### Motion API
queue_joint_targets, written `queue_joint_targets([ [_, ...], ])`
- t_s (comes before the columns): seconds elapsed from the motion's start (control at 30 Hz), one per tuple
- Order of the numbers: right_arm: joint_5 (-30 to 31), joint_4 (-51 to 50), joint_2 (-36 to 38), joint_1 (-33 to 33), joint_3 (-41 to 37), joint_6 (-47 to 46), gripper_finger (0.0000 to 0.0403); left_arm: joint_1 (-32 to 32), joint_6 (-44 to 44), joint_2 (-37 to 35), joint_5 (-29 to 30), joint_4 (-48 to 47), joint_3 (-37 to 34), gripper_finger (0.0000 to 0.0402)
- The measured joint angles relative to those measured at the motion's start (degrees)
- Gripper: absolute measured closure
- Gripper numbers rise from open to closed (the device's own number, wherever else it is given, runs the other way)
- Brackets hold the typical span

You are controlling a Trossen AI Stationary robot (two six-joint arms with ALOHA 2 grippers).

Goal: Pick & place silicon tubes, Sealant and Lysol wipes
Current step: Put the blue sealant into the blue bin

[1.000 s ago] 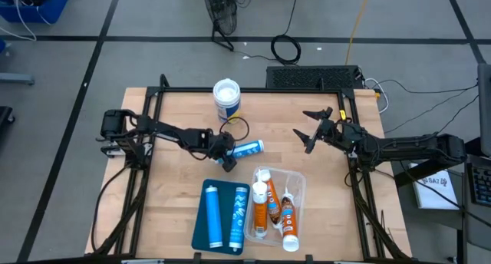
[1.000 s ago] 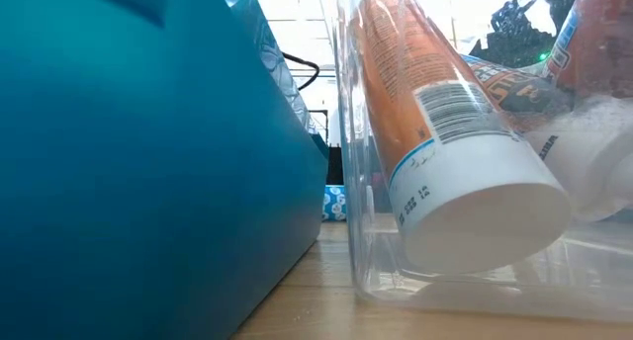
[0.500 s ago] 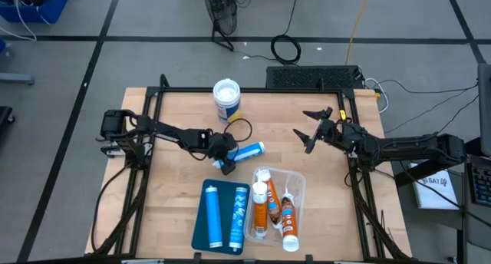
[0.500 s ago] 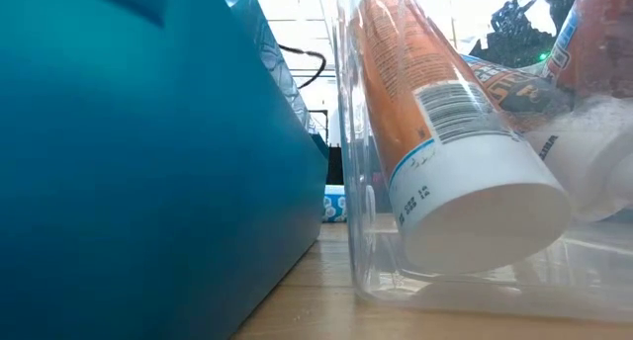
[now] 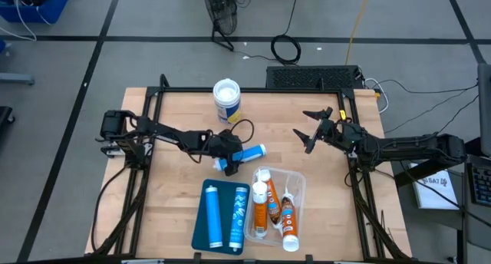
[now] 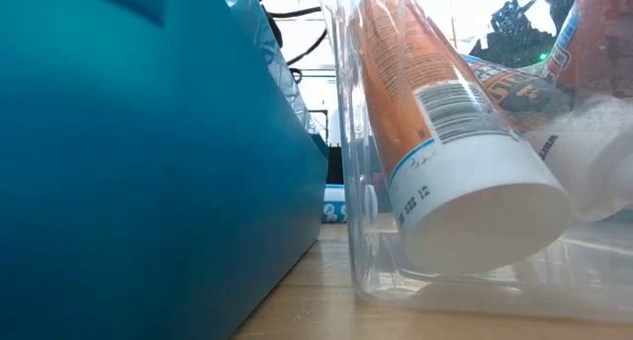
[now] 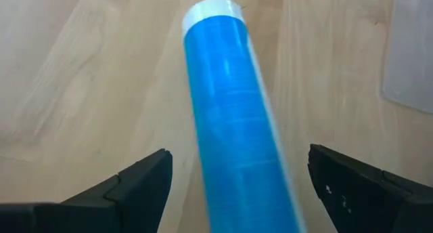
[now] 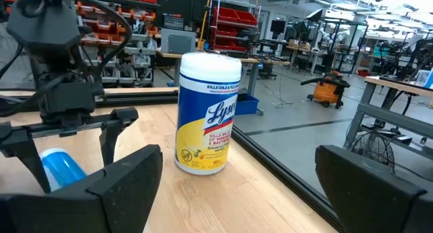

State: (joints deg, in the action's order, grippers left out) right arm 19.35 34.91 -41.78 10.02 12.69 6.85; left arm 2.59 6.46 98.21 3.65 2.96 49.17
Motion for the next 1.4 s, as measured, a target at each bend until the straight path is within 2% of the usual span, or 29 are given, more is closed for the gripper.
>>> queue_joint_targets([
  [0.57,-0.02,-0.01,-0.02,0.02,0.00,0.02,0.0039,-4.14,-0.30,0.07,-0.62,0.44,0.00,0.0064],
  [0.83,-0.01,-0.01,-0.01,0.01,0.00,0.01,0.0039,-6.53,2.81,1.13,0.92,0.79,0.02,0.0064],
  [1.0,0.00,0.03,-0.02,0.02,0.00,0.02,0.0039,-6.24,6.10,5.81,-1.86,2.76,0.27,0.0064],
  [1.13,-0.01,0.01,-0.02,0.01,0.00,0.00,0.0039,-5.34,7.35,7.34,-1.69,3.17,0.23,0.0064],
  [1.27,0.00,-0.12,-0.02,0.02,0.02,0.00,0.0039,-3.85,9.87,6.63,-1.03,3.26,0.13,0.0064],
  [1.4,-0.01,-0.17,-0.02,0.00,0.02,0.00,0.0039,-2.03,9.79,6.32,2.98,2.22,-0.13,0.0064],
])
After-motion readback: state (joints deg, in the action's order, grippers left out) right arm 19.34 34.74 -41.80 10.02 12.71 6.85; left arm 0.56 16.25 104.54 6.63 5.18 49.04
